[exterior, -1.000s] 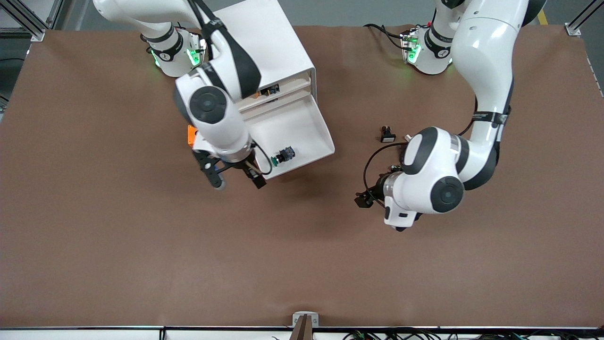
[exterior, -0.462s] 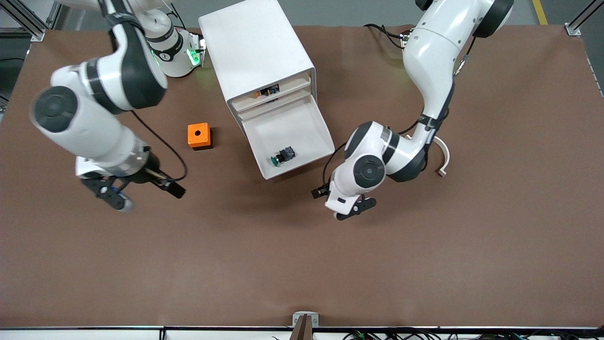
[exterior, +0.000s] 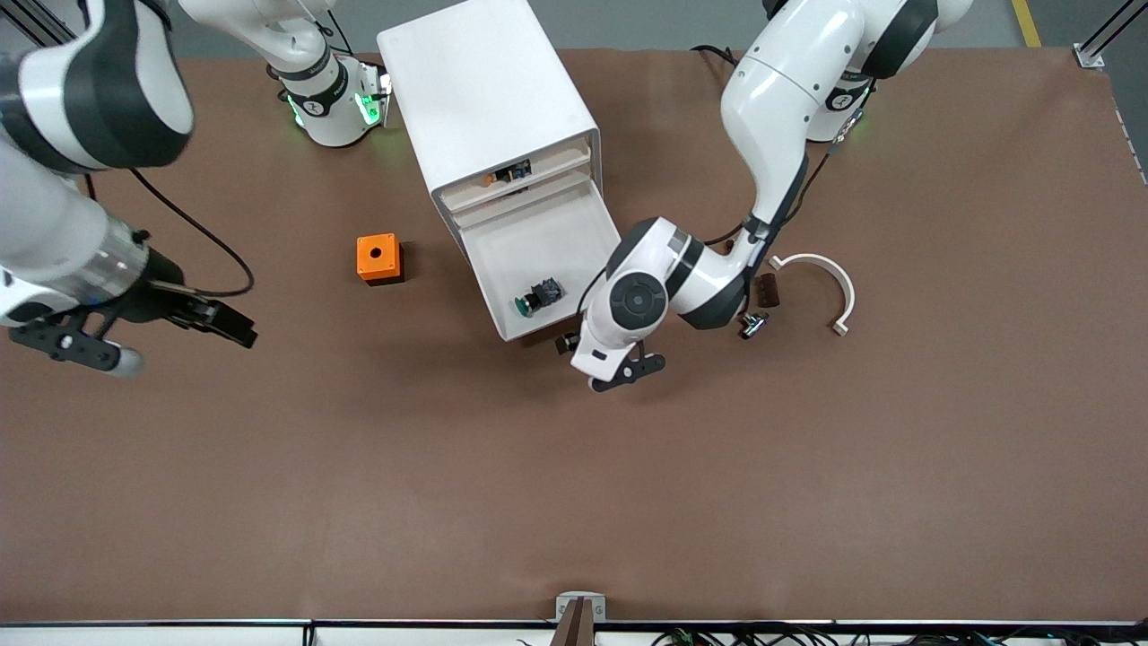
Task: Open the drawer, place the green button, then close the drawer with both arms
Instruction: 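Push the drawer shut with the left gripper while the right gripper returns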
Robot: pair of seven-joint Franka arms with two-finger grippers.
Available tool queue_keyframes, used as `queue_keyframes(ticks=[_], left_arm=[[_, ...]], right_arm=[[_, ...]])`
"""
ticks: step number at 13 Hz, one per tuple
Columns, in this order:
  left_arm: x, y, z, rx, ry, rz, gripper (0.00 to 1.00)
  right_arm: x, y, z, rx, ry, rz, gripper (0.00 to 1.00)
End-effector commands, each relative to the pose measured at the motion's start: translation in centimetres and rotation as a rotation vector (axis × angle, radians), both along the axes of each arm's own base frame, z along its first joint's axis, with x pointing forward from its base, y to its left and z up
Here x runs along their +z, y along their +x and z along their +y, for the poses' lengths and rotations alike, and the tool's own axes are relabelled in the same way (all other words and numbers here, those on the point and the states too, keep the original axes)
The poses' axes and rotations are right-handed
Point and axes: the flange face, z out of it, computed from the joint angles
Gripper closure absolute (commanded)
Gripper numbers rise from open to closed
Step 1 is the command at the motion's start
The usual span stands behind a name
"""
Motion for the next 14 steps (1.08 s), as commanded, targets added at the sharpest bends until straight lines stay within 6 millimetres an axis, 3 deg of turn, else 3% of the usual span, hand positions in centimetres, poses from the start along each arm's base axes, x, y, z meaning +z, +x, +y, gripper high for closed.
queue_keyframes(ticks=[1,5,9,14], left_arm=[[0.4,-3.0,-2.5,0.026,0.031,0.008,0.00],[0.7,-8.9,-6.7,0.014,0.080,0.083,0.00],[1.1,-13.5,-10.2,0.031,0.055,0.154,0.00],[0.4,-17.4,-12.0,0.047,0.056,0.236,0.00]], right_arm=[[2.1,-2.2,-3.3,0.079,-0.076,0.025,0.00],[5.8,-4.8,-6.3,0.353,-0.115,0.006,0.00],[6.8,-7.9,-6.4,0.224,-0.115,-0.009,0.00],[7.8,-7.3,-6.3,0.217,-0.113,-0.070,0.00]])
